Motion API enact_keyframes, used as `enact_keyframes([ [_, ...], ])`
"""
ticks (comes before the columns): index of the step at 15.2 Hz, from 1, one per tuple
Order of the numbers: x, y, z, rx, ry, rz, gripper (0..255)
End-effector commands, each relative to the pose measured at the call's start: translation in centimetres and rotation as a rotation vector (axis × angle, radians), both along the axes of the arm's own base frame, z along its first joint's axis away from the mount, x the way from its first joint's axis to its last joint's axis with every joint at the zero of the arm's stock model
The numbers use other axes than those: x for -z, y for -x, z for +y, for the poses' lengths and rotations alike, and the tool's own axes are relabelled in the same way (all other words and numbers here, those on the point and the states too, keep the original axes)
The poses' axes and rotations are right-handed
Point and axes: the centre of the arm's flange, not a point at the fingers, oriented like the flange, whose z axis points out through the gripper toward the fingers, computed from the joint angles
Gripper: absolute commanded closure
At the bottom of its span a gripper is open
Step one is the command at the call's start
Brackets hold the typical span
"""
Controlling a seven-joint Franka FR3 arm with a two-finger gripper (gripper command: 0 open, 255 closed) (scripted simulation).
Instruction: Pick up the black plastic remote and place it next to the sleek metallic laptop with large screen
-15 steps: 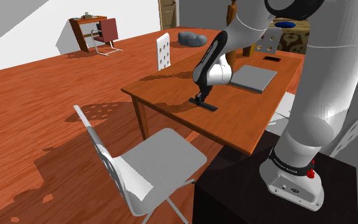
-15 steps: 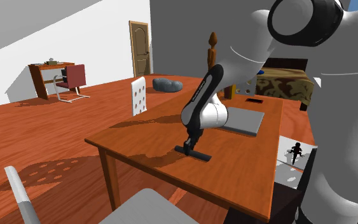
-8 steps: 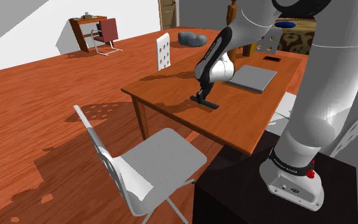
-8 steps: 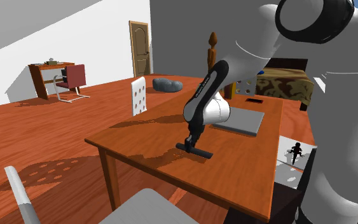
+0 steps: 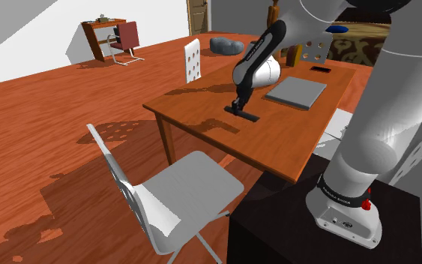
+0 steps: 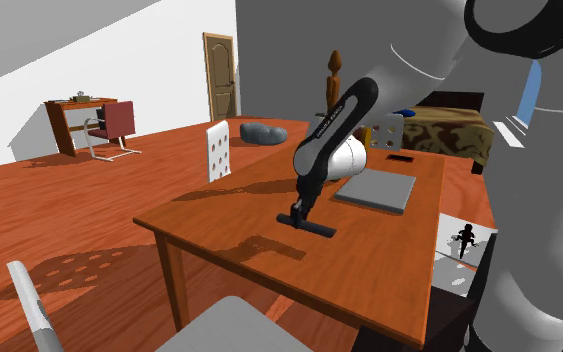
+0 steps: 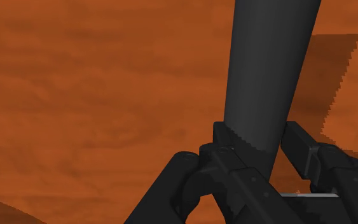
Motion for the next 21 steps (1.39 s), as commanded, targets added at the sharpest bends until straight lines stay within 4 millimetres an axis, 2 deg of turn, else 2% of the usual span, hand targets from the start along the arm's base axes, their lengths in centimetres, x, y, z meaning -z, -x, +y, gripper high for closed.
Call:
enact_keyframes([
  [1,-1.0,-0.1,0.0,0.0,0.0,0.0,255],
  [5,-3.0,-0.1,0.0,0.0,0.0,0.0,255],
  [21,-3.0,10.4,-18.4,0.0,0.0,0.0,255],
])
